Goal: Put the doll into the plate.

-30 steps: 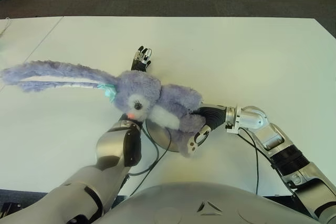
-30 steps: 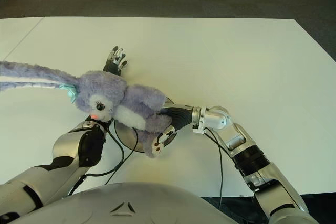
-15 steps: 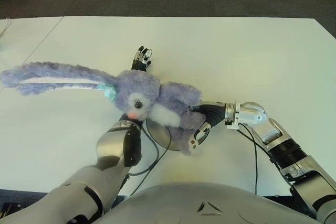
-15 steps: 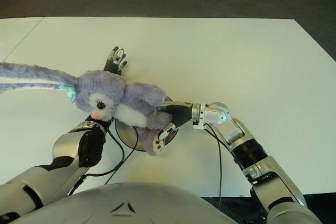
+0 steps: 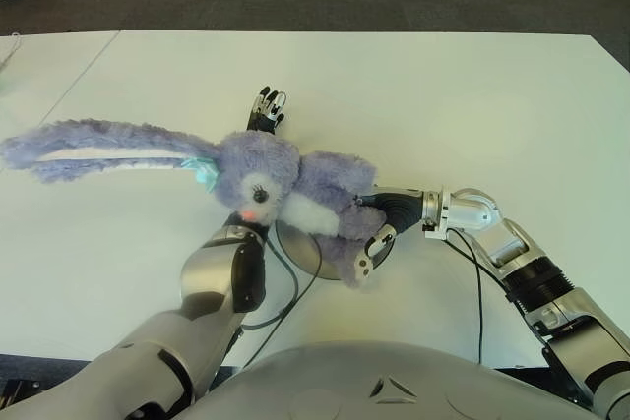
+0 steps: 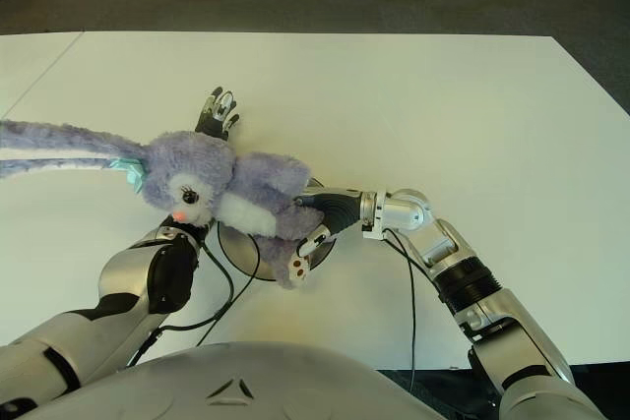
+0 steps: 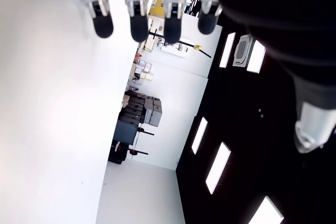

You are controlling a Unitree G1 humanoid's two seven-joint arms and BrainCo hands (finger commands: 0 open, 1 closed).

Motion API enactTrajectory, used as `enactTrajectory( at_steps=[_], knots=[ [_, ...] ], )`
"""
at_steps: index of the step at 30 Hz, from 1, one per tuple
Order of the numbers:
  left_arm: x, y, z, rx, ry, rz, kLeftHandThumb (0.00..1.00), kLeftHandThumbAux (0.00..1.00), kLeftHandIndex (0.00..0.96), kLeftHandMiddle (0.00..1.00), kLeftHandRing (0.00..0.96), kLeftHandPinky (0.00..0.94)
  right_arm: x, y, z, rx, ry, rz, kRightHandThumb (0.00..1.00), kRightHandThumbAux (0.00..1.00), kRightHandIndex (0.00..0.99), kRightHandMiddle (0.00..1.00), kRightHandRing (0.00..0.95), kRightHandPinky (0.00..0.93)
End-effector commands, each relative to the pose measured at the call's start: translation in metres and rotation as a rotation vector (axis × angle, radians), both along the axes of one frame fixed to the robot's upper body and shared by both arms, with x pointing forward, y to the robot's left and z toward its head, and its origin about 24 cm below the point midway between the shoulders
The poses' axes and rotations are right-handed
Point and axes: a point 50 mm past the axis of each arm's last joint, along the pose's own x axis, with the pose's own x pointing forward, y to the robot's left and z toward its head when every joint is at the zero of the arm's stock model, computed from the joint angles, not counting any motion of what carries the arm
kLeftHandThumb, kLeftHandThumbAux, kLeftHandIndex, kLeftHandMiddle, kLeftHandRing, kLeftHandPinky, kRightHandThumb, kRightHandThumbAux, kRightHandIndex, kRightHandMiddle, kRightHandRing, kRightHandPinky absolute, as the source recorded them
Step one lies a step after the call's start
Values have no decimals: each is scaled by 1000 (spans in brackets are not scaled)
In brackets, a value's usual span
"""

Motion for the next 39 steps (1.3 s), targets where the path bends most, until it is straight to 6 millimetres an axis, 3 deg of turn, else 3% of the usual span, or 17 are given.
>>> enactTrajectory(
  at_steps=[1,8,13,19,24,39],
  knots=[
    [-81,-11,-90,-73,450,-23,0,543,11,90,80,74,14,-34,-9,-157,120,-105,22,271,0,0,0,0],
    [-81,-12,-89,-72,448,-22,0,554,13,83,78,71,23,-44,26,-70,-3,-143,47,293,0,0,0,0],
    [-81,-12,-89,-69,447,-26,0,541,2,77,66,17,18,-58,56,14,-141,-177,71,300,0,0,0,0],
    [-81,-12,-89,-58,448,-31,0,520,0,79,57,12,17,-62,77,75,-226,-204,91,299,0,0,0,0],
    [-81,-12,-90,-55,454,-26,0,520,0,93,74,76,16,-61,86,106,-236,-212,110,283,0,0,0,0],
    [-81,-11,-90,-68,455,-15,0,531,13,119,104,83,14,-60,87,121,-252,-245,107,234,0,0,0,0]
  ],
)
